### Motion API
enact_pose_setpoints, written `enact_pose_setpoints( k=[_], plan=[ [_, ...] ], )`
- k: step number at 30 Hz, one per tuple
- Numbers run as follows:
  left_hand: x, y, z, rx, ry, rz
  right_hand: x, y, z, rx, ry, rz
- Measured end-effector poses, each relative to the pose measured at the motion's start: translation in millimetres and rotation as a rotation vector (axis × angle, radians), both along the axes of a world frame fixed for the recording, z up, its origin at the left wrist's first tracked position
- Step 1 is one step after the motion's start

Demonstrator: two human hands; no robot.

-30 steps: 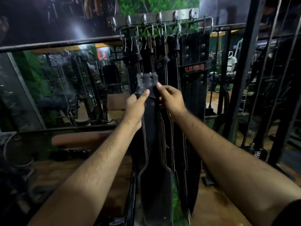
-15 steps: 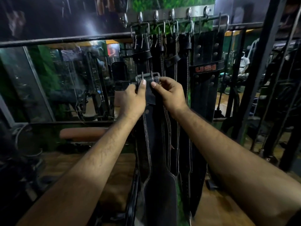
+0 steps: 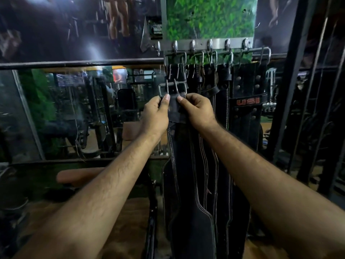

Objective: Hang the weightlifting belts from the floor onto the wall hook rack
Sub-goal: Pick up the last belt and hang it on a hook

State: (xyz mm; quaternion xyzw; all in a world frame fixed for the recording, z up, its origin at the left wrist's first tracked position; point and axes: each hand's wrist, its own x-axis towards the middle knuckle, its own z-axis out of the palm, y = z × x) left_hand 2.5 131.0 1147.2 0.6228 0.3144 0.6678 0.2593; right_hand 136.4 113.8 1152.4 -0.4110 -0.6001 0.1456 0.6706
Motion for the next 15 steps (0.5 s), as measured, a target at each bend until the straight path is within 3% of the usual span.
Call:
enact_pose_setpoints(
  k=[9,15],
  plan=[
    [-18.7,56.0,68.2,0.045,0.085,0.079,-34.7,34.6,68.8,-0.082,-0.141,-0.324],
    [-26.7,88.0,117.3,0.029,0.106,0.1,-47.2,65.1,113.0,-0.113,-0.125,-0.404]
  ],
)
